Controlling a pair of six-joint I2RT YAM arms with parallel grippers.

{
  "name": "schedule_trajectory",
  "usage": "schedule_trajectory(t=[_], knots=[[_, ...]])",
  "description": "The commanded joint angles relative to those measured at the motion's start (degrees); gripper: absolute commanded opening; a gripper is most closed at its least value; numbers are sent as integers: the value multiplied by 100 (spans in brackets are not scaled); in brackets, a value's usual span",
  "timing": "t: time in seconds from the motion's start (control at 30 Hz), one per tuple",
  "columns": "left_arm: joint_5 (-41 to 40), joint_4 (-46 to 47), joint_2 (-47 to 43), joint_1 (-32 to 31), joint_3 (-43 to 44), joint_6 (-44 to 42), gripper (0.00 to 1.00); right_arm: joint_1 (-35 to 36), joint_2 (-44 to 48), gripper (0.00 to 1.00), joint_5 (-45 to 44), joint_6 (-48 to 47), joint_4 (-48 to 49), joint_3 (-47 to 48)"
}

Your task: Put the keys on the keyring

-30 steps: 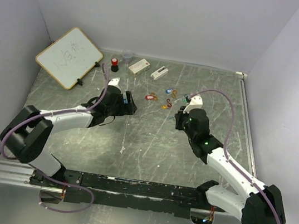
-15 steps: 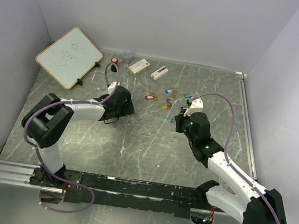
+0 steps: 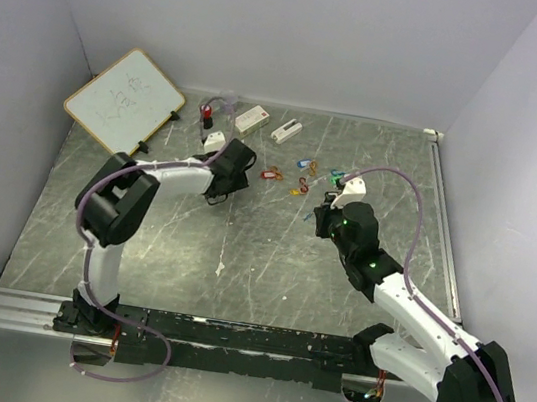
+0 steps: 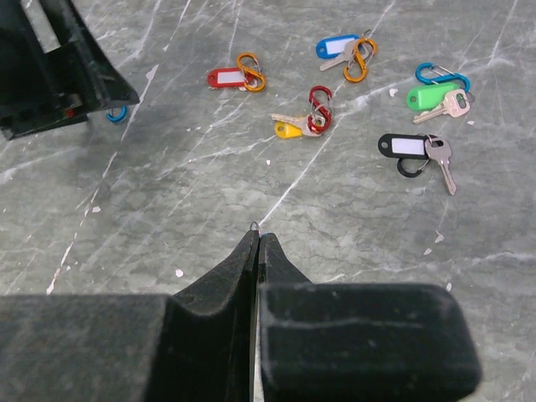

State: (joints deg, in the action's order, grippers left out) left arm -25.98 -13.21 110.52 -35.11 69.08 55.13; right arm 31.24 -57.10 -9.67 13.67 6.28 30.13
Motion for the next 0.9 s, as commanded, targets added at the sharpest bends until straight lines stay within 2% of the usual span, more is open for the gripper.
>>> schedule_trajectory(t=[0.0, 0.07, 0.33, 0.87], knots=[[-892, -1709, 660, -177, 1105, 475, 79, 22, 174, 0, -58, -5, 136, -93], [-1042, -2048, 886, -242, 1399, 616, 78, 22, 190, 0, -63, -9, 128, -89], [-973, -1818, 846, -306, 1207, 800, 73, 22, 212, 0, -88, 4, 131, -86], [-995, -2071, 1367, -320, 1732, 869, 61, 22, 218, 0, -79, 11, 119, -75]])
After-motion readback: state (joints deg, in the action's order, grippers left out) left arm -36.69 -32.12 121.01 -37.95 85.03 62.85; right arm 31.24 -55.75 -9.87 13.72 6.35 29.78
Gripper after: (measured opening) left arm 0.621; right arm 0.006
